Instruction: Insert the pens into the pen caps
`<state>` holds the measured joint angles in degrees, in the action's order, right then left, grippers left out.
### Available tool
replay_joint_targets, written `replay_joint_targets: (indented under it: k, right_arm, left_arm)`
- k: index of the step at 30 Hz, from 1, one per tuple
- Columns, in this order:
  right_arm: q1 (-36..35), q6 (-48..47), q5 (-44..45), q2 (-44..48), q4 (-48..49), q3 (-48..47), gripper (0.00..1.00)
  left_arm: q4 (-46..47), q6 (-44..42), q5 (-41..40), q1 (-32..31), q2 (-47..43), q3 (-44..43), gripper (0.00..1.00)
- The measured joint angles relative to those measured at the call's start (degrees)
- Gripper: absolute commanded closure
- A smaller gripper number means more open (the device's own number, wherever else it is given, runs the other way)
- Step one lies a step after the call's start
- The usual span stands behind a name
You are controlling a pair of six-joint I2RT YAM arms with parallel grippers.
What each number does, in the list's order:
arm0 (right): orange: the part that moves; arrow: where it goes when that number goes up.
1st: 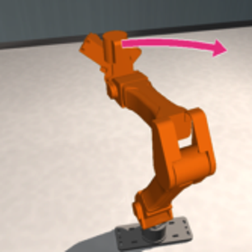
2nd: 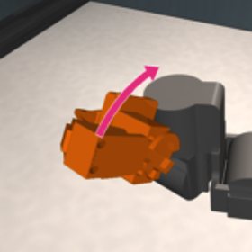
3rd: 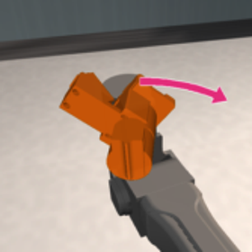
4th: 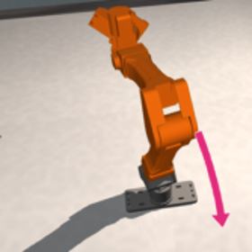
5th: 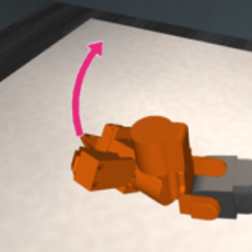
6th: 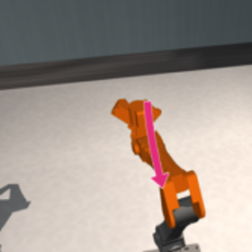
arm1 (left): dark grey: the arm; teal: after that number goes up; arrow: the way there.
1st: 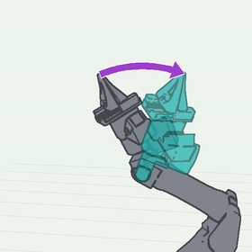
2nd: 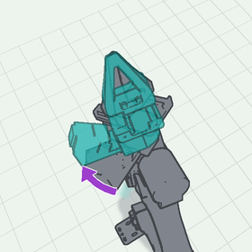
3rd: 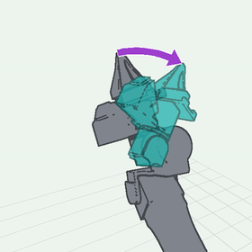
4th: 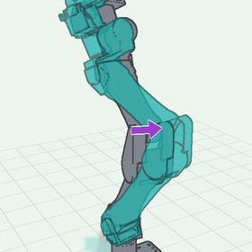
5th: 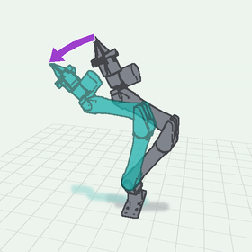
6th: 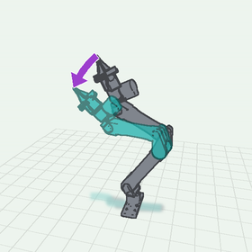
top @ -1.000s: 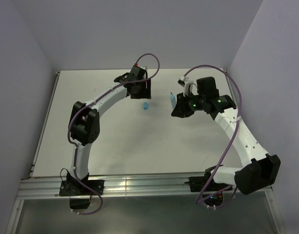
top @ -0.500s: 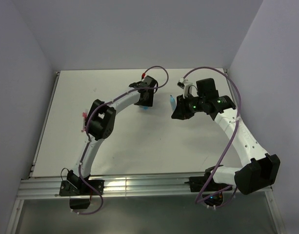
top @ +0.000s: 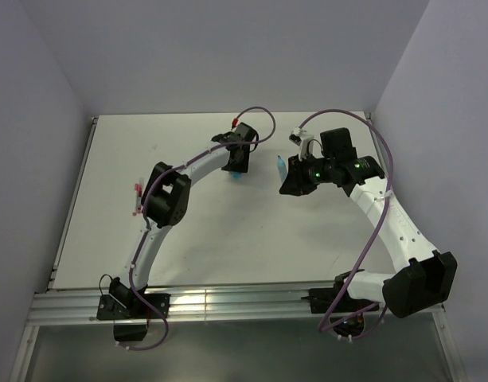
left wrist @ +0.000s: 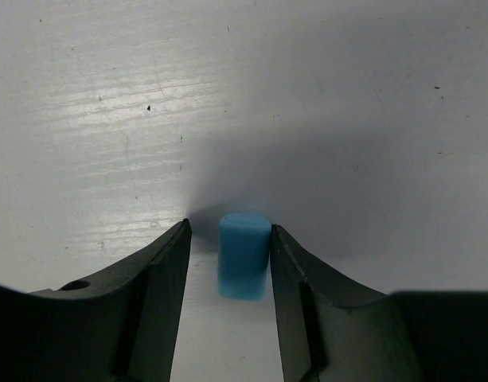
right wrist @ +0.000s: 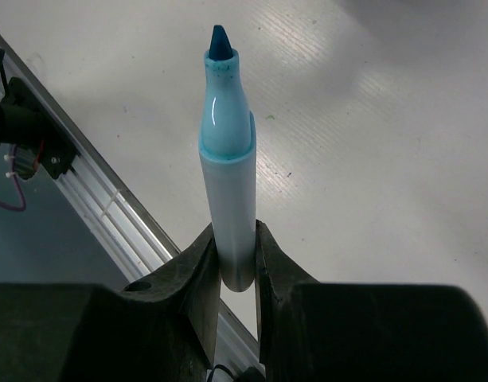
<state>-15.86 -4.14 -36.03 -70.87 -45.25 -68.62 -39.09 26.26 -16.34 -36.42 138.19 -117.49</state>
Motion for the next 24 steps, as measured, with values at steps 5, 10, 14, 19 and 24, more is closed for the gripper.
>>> replay_joint_targets:
  k: [5, 10, 14, 19, 24]
  right_arm:
    - [0.00, 0.00, -0.02, -0.04, 0.00, 0.04, 1.00]
    - [0.00, 0.02, -0.35, -0.04, -0.02, 0.72, 1.00]
    - [0.00, 0.02, -1.40, -0.20, -0.09, 0.83, 1.00]
    - [0.00, 1.11, -4.44, -0.96, 0.83, 0.57, 1.00]
    - [0.00, 4.72, -9.51, -2.89, 4.04, -3.58, 1.00]
  left_arm:
    - [-0.22, 0.13, 0.57, 0.00, 0.09, -0.20, 0.60]
    - [0.13, -0.17, 2.08, 0.02, -0.39, 0.50, 0.80]
    - [1.16, 0.44, 5.46, 0.66, -3.80, 5.18, 0.83]
    - [4.02, 3.10, 14.12, 3.63, -14.45, 12.70, 0.96]
    - [20.02, 8.41, 25.66, 11.26, -37.03, 25.07, 1.00]
